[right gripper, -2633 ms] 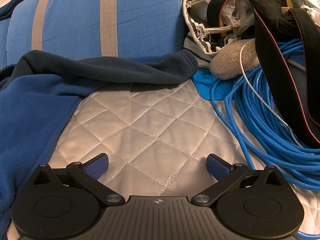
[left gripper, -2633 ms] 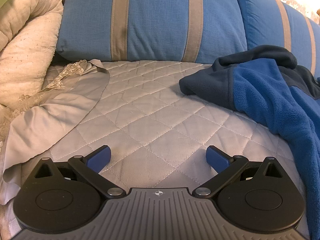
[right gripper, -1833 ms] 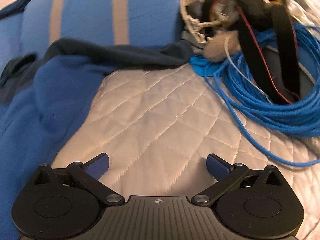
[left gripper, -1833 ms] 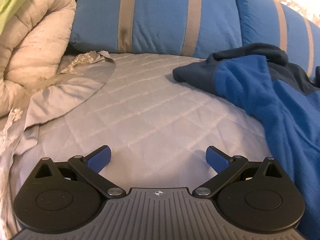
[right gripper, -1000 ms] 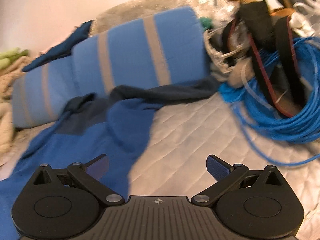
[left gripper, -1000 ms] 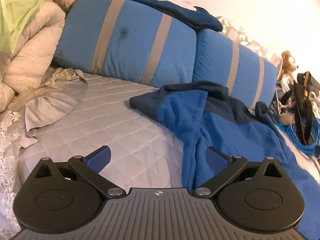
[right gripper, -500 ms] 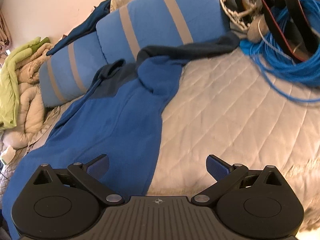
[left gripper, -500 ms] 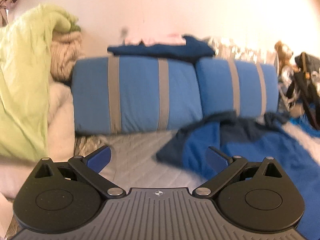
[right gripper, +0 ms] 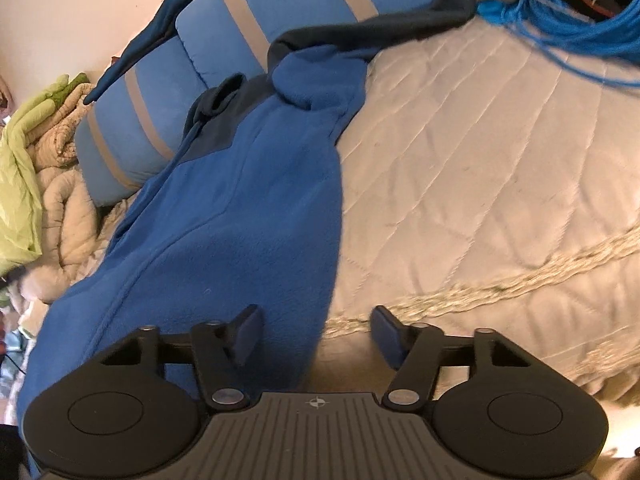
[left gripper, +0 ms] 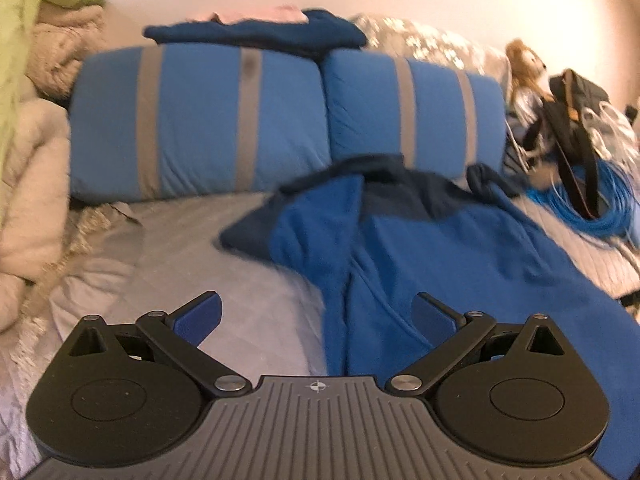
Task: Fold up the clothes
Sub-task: 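Move both open grippers over the crumpled blue fleece jacket, then close the right gripper on the blue fleece jacket's edge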
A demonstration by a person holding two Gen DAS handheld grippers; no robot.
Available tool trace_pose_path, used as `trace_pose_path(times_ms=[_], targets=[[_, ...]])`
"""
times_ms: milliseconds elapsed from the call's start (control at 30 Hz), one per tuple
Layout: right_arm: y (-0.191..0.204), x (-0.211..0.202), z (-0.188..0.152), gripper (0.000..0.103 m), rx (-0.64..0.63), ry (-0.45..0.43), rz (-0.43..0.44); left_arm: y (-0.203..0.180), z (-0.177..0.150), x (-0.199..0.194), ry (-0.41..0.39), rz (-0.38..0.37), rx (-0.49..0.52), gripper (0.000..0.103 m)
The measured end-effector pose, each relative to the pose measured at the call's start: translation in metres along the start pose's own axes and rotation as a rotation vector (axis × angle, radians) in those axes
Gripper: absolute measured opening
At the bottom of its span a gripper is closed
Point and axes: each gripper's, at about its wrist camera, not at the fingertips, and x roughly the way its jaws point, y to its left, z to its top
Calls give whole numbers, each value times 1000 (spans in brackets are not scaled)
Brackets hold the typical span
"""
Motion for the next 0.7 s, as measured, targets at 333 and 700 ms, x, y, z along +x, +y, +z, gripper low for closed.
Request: trace_pose_path(times_ms=[333,700], targets=[[-4,9,-13,46,76,62,82,6,-24,-4,34,12,-74,103],[-20,18,-29,45,215,60,200,16,-31,-12,40,36,-151,103]])
